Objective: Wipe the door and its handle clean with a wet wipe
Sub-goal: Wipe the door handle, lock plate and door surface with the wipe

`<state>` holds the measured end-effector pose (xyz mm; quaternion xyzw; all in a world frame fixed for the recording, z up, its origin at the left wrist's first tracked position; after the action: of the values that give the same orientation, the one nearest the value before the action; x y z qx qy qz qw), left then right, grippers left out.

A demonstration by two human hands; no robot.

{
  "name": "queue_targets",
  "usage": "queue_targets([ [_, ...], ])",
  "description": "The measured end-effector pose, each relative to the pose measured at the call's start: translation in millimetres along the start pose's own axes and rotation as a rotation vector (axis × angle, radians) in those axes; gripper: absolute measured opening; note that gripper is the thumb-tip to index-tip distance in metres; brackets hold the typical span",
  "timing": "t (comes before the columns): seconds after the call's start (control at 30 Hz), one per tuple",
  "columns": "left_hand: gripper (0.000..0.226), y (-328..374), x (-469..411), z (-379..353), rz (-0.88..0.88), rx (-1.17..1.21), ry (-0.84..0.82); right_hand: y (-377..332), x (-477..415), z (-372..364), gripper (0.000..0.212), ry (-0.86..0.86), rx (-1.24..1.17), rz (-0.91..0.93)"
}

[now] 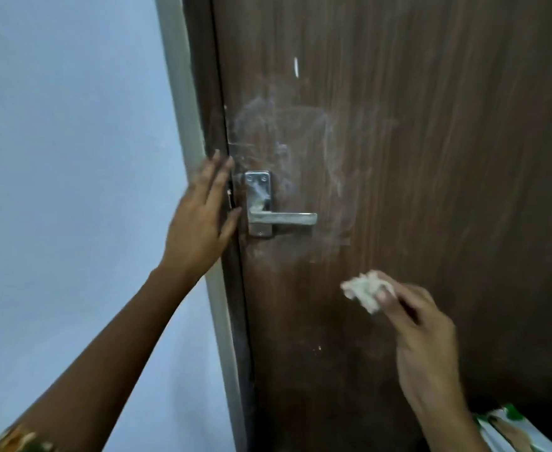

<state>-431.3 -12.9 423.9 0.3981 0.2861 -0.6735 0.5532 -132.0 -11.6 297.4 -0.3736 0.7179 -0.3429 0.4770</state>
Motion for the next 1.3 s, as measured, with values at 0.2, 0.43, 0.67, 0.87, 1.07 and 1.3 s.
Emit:
queue_targets([
  [0.2,0.061,-8.2,14.9,-60.3,0.051,0.356,-0.301,-63.4,-13.1,-147.5,0.019,-0.124,0.618,0.644],
  [0.43,0.034,-9.1,3.3,-61.3,0.136,0.493,-0.068,-24.4,-14.4,-218.1,0.029,-0.298,0.972,0.934],
  [0.67,0.034,-9.8,-2.0,-55.7,0.052,0.190,-0.035,-21.7,-17.0,-204.3,0.025,-0.257,1.022,1.100],
  [0.87,0.035,-10.4,-3.8,-53.9,0.053,0.206,-0.032,-31.1,-33.2,-159.8,0.027,0.014,0.847,0.913],
  [1.07,0.029,-13.8,-4.6,-53.9,-0.002,0.191,0.020,-21.6,-11.5,-236.4,0.021,-0.268,0.938,1.027],
  [1.3,0.028,10.8,-12.7,-46.1,-0.380,-0.069,-0.025,-36.3,-41.2,-157.1,0.031,-0.058,0.853,0.889],
])
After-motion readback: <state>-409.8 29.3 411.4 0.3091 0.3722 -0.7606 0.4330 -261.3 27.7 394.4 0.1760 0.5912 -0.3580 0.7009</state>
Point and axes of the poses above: each hand's wrist, its own x-axis away from the middle knuckle, its own z-axis out of the back of the hand, y = z × x, the point moved 10 cm from there along -x, towards the middle knuckle, and after that the axes turned 3 degrees about x, right-handed, at the moved point
